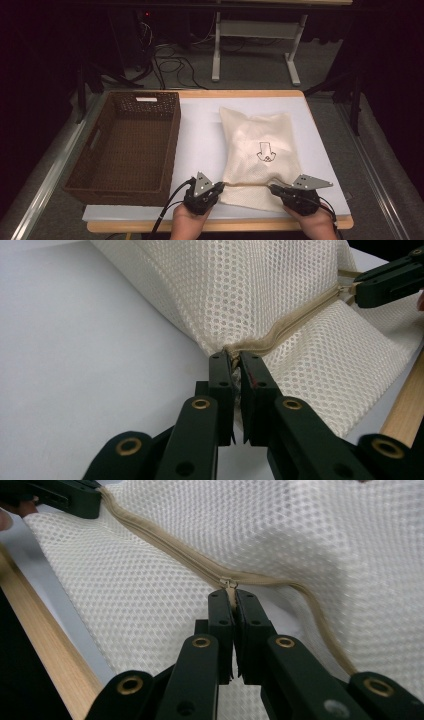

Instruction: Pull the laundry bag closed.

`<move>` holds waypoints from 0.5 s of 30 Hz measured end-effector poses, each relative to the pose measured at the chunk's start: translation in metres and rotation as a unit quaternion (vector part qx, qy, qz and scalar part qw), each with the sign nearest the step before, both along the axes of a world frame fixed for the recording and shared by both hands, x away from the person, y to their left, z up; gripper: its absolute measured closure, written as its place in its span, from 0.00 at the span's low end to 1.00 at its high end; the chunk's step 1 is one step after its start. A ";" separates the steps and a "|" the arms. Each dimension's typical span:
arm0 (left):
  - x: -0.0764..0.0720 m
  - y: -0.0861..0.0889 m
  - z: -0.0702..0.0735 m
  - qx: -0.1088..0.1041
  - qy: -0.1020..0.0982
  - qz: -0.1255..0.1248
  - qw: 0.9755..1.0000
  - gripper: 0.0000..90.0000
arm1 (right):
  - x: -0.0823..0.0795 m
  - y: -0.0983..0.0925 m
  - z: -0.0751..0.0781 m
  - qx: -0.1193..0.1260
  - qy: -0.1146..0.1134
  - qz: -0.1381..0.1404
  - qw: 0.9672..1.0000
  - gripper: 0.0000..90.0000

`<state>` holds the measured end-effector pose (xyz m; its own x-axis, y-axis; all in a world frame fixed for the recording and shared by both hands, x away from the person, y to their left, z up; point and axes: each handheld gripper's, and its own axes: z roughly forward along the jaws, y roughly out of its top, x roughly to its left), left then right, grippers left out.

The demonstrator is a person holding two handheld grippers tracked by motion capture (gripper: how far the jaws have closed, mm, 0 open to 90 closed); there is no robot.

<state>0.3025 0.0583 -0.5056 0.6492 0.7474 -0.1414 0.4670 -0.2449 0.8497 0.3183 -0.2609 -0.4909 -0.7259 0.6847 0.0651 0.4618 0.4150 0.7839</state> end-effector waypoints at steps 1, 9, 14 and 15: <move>0.000 0.000 0.000 -0.001 0.000 0.000 1.000 0.94 | 0.000 -0.003 0.000 0.000 0.000 -0.004 1.000 0.98; -0.001 0.001 -0.001 0.002 0.001 0.001 1.000 0.94 | -0.005 -0.030 0.002 0.002 -0.002 -0.031 1.000 0.98; -0.001 0.001 -0.001 0.003 0.002 0.003 1.000 0.94 | -0.007 -0.051 0.002 0.005 -0.003 -0.052 0.999 0.98; -0.001 0.001 -0.001 0.003 0.003 0.004 1.000 0.94 | -0.008 -0.056 0.002 0.008 -0.001 -0.058 0.998 0.98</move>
